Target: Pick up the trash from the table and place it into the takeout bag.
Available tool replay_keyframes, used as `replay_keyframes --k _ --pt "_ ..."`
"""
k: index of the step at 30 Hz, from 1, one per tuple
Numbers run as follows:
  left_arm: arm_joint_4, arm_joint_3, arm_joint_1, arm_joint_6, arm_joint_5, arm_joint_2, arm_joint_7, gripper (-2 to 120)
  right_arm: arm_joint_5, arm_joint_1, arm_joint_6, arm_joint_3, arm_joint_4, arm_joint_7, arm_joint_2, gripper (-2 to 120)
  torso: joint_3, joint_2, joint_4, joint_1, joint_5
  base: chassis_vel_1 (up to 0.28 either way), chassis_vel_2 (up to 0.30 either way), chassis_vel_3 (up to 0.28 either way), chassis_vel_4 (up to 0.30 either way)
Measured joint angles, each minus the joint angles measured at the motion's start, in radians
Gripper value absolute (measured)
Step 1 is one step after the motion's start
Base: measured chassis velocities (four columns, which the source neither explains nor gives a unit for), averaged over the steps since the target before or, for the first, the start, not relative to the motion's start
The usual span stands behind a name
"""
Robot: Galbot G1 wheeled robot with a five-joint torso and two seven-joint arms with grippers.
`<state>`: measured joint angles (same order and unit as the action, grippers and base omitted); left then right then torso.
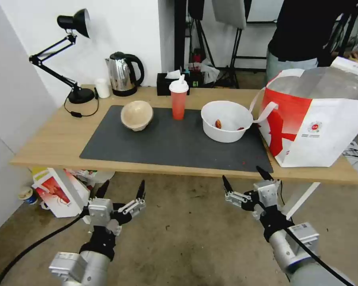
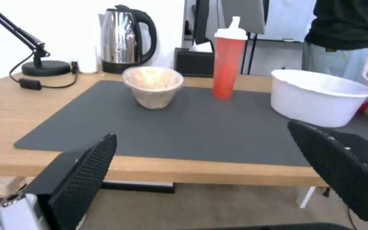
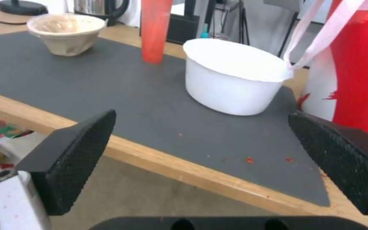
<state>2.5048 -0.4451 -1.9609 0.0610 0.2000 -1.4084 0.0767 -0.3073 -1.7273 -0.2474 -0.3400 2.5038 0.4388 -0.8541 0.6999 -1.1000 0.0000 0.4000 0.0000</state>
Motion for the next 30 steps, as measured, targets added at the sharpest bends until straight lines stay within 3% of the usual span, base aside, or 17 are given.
replay_keyframes --k 20,30 --pt "-0.002 -0.002 0.052 0.031 0.096 0.002 0.050 100 -0.109 0.056 0.016 -0.099 -0.002 -0.041 0.025 100 0.000 0.000 0.0000 0.000 0.0001 0.000 0.000 0.000 0.000" --pt "-0.025 -0.002 0.082 0.033 0.104 0.003 0.052 100 -0.258 0.265 0.132 -0.164 -0.082 -0.215 0.127 100 0.000 0.000 0.0000 0.000 0.0002 0.000 0.000 0.000 0.000"
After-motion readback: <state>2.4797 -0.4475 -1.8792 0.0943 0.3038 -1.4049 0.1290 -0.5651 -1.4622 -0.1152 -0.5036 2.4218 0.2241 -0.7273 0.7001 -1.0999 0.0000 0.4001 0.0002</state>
